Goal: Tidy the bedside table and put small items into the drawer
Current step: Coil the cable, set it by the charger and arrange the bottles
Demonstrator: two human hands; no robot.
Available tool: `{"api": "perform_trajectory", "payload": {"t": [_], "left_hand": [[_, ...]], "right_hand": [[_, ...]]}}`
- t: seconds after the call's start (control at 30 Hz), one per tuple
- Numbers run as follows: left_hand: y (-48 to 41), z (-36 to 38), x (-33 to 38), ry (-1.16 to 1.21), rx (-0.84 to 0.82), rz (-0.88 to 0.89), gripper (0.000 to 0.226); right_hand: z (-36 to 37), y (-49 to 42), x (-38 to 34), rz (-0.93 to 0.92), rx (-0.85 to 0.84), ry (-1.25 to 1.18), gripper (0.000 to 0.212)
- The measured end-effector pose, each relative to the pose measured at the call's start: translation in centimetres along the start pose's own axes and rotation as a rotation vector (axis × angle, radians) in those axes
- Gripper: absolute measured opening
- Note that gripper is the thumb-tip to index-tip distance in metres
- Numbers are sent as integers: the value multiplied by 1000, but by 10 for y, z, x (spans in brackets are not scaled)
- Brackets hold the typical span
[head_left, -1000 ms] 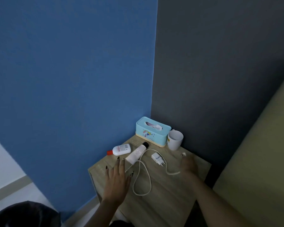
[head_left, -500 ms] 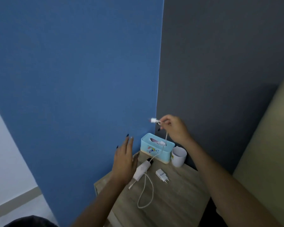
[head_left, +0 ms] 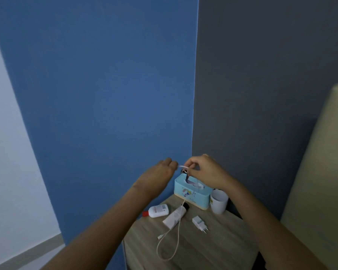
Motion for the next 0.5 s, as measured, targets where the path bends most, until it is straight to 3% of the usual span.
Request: {"api": "perform_trajectory", "payload": {"t": [0.1, 0.17, 0.27, 0.37, 0.43, 0.5], "left_hand": [[11, -16, -16, 321, 17, -102, 22], [18, -21, -19, 546, -41, -181, 27], [24, -23, -4, 1257, -141, -332, 28], [12, -37, 3, 1862, 21, -356, 25], [3, -48, 2, 1962, 141, -312, 27], [0, -59, -5, 1867, 239, -252, 28]], "right_hand": [[-16, 0, 1, 19, 31, -91, 10], [-18, -1, -2, 0, 90, -143, 11], [-9, 2, -17, -11, 217, -263, 14], [12, 10, -45, -7, 300, -405, 24], [35, 15, -67, 2, 242, -450, 20], [53, 24, -92, -30, 146, -463, 16]]}}
Point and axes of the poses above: each hand's wrist, its own y-axis away from the middle knuckle, its own z-axis out of the palm, x = y × z, the point moved 8 cm from there along -y, towards the middle knuckle, and after that the axes turned 7 degrees about y, right-handed, at the moved point
